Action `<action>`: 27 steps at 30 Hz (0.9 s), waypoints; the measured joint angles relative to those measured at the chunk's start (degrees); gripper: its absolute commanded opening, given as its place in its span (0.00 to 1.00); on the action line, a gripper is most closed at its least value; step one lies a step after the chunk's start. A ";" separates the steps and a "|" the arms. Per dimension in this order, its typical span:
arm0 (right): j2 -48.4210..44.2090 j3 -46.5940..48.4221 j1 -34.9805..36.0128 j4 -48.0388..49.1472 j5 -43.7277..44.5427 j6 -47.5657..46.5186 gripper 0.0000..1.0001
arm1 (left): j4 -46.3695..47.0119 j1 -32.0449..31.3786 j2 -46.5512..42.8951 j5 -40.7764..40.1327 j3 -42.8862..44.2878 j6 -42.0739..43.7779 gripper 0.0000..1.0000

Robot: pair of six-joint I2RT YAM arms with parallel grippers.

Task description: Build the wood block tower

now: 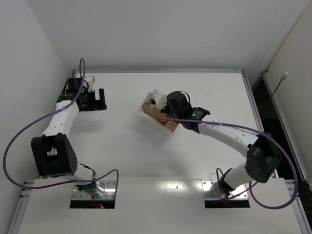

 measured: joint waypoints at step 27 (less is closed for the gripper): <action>22.82 -20.68 14.75 81.61 31.50 -72.61 0.00 | -1.22 1.25 -2.27 -5.84 -2.25 -0.48 1.00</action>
